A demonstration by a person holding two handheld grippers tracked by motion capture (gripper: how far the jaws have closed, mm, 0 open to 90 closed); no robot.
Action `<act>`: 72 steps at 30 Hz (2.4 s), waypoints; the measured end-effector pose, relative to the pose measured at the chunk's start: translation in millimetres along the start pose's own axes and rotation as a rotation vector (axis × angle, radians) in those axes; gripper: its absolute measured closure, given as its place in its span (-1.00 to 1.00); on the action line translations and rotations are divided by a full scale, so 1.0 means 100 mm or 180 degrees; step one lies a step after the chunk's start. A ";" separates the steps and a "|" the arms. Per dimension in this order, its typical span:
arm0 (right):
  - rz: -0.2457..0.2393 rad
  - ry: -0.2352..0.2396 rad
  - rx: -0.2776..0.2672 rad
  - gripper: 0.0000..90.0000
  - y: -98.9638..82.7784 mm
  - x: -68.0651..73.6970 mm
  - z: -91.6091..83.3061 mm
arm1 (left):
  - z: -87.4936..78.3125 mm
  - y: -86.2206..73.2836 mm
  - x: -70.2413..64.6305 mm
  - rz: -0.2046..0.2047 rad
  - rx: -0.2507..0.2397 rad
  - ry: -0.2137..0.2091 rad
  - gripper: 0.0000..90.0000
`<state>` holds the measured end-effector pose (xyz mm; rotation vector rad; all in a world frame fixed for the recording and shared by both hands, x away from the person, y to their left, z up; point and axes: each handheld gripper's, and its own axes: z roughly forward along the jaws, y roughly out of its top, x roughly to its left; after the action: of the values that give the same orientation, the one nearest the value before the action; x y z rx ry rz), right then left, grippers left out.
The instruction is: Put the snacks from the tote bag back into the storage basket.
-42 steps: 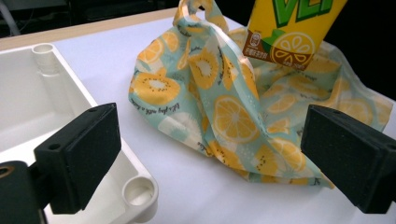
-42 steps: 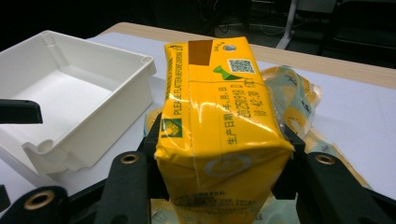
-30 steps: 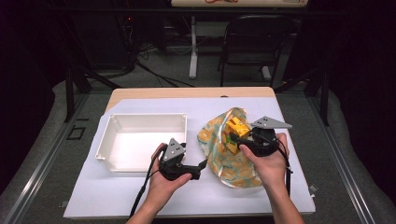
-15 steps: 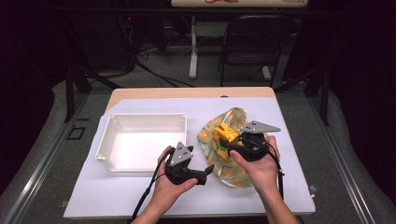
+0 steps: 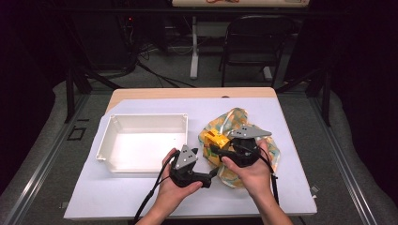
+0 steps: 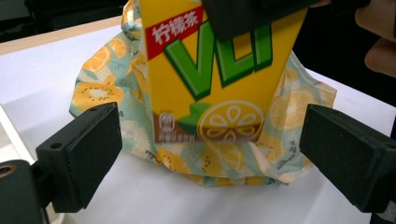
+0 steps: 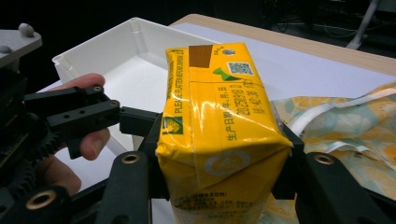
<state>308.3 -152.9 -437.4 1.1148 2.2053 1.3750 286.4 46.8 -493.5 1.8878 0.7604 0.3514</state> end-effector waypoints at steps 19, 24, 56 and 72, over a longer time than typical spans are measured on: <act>-0.0069 0.0170 0.0069 0.18 -0.02 0.19 0.08 | 0.00 -0.02 -0.02 -0.0117 -0.0094 0.0157 -0.54; -0.0052 0.0235 0.0064 0.17 -0.02 0.20 0.09 | -0.01 -0.02 -0.04 -0.0162 -0.0123 0.0213 -0.50; 0.0093 0.0396 -0.0270 -0.38 0.07 0.10 -0.06 | -0.15 -0.01 0.22 -0.0382 -0.0116 0.0424 -0.29; 0.0117 0.0264 -0.0286 -0.38 0.05 -0.04 -0.11 | -0.32 -0.02 0.56 -0.0527 -0.0213 0.0816 -0.29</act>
<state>306.4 -161.8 -427.6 1.0903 2.1657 1.5460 310.2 105.8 -487.3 1.7226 1.0561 0.5137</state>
